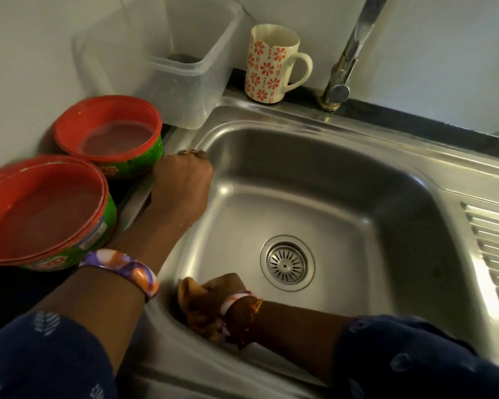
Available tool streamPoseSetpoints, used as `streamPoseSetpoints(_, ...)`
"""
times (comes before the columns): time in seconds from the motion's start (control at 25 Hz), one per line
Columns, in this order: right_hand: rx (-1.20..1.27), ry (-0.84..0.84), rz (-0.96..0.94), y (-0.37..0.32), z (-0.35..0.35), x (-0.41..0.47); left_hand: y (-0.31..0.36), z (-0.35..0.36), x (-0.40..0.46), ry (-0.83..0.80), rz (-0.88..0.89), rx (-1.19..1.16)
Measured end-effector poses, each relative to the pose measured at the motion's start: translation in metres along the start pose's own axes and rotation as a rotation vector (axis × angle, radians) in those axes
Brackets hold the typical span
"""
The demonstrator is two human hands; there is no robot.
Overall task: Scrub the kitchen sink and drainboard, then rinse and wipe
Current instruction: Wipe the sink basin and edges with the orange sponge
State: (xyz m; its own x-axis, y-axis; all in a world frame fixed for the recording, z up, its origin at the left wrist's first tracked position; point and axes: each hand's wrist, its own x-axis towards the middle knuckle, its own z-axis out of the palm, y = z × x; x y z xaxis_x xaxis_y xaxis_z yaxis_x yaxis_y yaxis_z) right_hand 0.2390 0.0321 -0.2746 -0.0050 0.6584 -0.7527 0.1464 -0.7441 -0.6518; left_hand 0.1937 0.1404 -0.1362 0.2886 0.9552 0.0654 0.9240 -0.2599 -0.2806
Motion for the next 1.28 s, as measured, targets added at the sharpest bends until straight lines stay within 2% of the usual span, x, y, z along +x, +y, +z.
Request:
streamPoseSetpoints(0.08,0.029,0.117,-0.049,-0.008,0.008,0.003,-0.004,-0.001,0.003,0.027,0.035,0.024)
streamPoseSetpoints(0.16,-0.164,0.299,-0.197,-0.028,0.010,0.012,-0.007,-0.002,0.007,0.018,0.045,0.048)
streamPoseSetpoints(0.2,-0.159,0.409,-0.294,-0.045,0.006,0.018,-0.008,-0.003,0.006,0.029,0.068,0.044)
streamPoseSetpoints(0.28,0.045,0.576,-0.439,-0.077,-0.018,0.047,-0.009,-0.004,0.008,0.043,0.067,0.040)
streamPoseSetpoints(0.36,0.034,0.662,-0.494,-0.105,-0.045,0.083,-0.008,-0.003,0.008,0.030,0.072,0.019)
streamPoseSetpoints(0.4,-0.111,0.698,-0.542,-0.109,-0.057,0.093,-0.003,-0.004,0.007,0.010,0.073,-0.003)
streamPoseSetpoints(0.48,-0.414,0.807,-0.761,-0.109,-0.074,0.111,-0.004,-0.005,0.008,-0.016,0.062,-0.017)
streamPoseSetpoints(0.56,-0.892,0.737,-0.874,-0.100,-0.082,0.114,-0.007,-0.003,0.009,-0.002,0.044,-0.014)
streamPoseSetpoints(0.6,-0.935,0.596,-0.774,-0.102,-0.082,0.111,-0.008,-0.002,0.009,0.004,0.037,-0.011)
streamPoseSetpoints(0.64,-0.856,0.543,-0.694,-0.107,-0.089,0.112,-0.008,-0.002,0.008,0.004,0.029,-0.011)
streamPoseSetpoints(0.72,-0.063,0.420,-0.361,-0.132,-0.102,0.096,-0.006,-0.002,0.005,0.001,0.037,-0.002)
streamPoseSetpoints(0.76,0.315,0.320,-0.278,-0.145,-0.107,0.086,-0.005,-0.003,0.004,-0.001,0.042,-0.004)
streamPoseSetpoints(0.84,0.905,0.194,-0.257,-0.170,-0.108,0.061,-0.005,-0.004,0.006,0.005,0.044,-0.005)
streamPoseSetpoints(0.88,1.062,0.191,-0.280,-0.179,-0.107,0.046,-0.005,-0.004,0.006,0.006,0.038,-0.006)
streamPoseSetpoints(0.92,1.105,0.214,-0.346,-0.185,-0.104,0.029,-0.006,-0.004,0.007,0.002,0.028,-0.009)
streamPoseSetpoints(1.0,0.871,0.383,-0.564,-0.194,-0.101,0.008,-0.008,-0.004,0.005,-0.015,0.015,-0.013)
streamPoseSetpoints(1.08,0.435,0.650,-0.749,-0.202,-0.105,0.001,-0.010,-0.004,0.004,-0.019,0.026,-0.029)
streamPoseSetpoints(1.16,-0.060,0.821,-0.748,-0.208,-0.111,-0.009,-0.012,-0.006,0.004,-0.013,0.045,-0.048)
streamPoseSetpoints(1.2,-0.240,0.789,-0.706,-0.211,-0.117,-0.010,-0.012,-0.006,0.004,-0.004,0.051,-0.049)
streamPoseSetpoints(1.28,-0.573,0.553,-0.547,-0.220,-0.117,-0.005,-0.010,-0.005,0.005,0.013,0.055,-0.034)
